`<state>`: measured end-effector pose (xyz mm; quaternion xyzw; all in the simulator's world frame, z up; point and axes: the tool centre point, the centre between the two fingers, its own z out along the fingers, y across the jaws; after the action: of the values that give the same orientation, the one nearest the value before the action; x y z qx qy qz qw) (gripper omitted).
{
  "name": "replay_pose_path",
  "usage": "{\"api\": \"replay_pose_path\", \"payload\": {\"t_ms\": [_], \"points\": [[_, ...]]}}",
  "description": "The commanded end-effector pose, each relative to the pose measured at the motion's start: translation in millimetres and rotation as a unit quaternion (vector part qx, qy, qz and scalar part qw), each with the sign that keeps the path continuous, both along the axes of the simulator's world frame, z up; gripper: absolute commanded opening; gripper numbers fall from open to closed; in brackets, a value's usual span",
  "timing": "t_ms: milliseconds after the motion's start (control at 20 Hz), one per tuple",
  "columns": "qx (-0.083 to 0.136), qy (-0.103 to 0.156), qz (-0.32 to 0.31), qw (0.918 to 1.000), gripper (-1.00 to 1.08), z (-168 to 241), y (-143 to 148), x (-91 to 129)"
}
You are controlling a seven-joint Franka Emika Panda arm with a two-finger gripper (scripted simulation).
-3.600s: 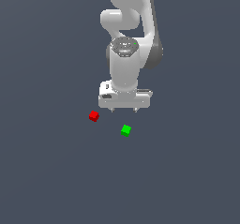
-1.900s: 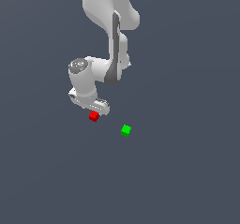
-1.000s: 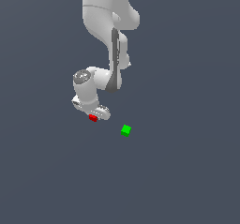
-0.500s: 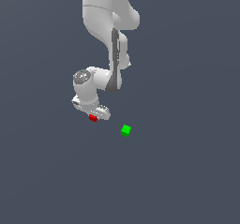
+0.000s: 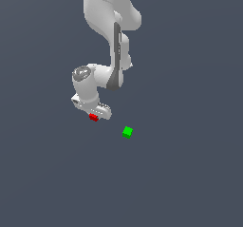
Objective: Stack the red cube on top of the green cube.
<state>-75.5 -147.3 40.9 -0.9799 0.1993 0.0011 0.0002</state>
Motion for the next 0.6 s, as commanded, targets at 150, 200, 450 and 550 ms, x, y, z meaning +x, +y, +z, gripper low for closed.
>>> {"api": "replay_pose_path", "payload": {"t_ms": [150,200,450,550], "points": [[0.0,-0.001,0.0,1.0,-1.0,35.4,-0.2,-0.1],[0.0,-0.001,0.0,1.0,-1.0,41.9,-0.3,-0.1],[0.0,-0.001,0.0,1.0,-1.0,66.1,-0.5,0.1],[0.0,-0.001,0.0,1.0,-1.0,71.5,-0.6,0.2]]}}
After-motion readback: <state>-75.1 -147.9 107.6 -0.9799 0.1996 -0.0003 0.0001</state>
